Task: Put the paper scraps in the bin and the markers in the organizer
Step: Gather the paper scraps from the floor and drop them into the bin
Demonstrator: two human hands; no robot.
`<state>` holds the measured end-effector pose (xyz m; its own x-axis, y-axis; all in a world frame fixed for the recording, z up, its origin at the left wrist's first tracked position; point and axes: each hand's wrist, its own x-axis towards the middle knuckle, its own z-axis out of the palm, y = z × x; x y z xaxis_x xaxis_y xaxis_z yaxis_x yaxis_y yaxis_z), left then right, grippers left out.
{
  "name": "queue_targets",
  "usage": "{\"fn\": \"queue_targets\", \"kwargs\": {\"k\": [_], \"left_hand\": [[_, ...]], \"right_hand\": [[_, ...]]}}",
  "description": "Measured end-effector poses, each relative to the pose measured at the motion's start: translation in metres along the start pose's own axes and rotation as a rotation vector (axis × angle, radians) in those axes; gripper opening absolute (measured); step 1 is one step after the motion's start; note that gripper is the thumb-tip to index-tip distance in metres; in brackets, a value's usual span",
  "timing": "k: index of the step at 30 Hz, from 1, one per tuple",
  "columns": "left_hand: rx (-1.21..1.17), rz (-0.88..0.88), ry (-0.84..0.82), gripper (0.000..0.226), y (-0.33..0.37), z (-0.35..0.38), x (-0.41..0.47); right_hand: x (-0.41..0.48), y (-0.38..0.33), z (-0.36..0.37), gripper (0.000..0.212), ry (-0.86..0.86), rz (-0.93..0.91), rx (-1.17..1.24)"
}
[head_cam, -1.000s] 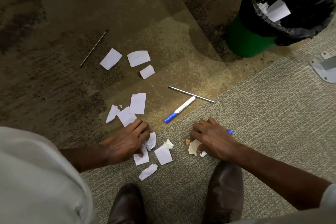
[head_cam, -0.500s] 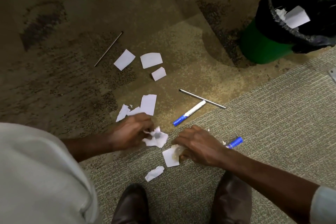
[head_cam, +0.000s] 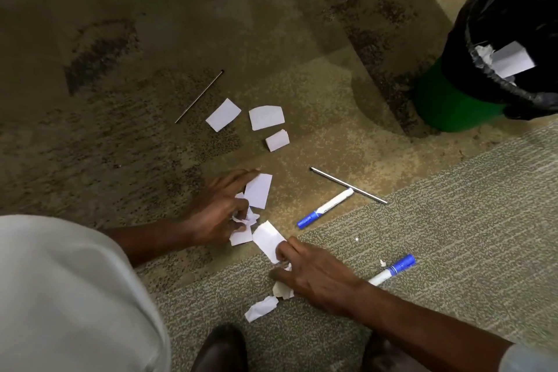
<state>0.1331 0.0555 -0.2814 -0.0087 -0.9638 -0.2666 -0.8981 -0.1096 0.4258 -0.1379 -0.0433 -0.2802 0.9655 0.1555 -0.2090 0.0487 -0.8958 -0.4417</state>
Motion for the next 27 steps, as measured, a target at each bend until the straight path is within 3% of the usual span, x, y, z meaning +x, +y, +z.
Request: {"fn": "queue_targets", "kwargs": {"k": [5, 8, 16, 23, 27], "left_hand": [[0.203, 0.229, -0.118, 0.016, 0.002, -0.012, 0.018], [0.302, 0.282, -0.192, 0.012, 0.004, -0.016, 0.024], [0.289, 0.298, -0.171, 0.02, 0.0, -0.01, 0.026], [0.303, 0.283, -0.131, 0.021, -0.002, -0.017, 0.039], [0.178, 0.244, -0.122, 0.023, -0.005, -0.024, 0.038]], "right_hand": [[0.0, -0.001, 0.0, 0.022, -0.045, 0.012, 0.067], [-0.002, 0.002, 0.001, 0.029, -0.086, 0.01, 0.109], [-0.01, 0.01, 0.002, 0.036, -0.105, 0.083, 0.157], [-0.02, 0.038, -0.018, 0.034, 0.0, 0.233, 0.201], [-0.02, 0.046, -0.025, 0.037, 0.024, 0.277, 0.204]]}}
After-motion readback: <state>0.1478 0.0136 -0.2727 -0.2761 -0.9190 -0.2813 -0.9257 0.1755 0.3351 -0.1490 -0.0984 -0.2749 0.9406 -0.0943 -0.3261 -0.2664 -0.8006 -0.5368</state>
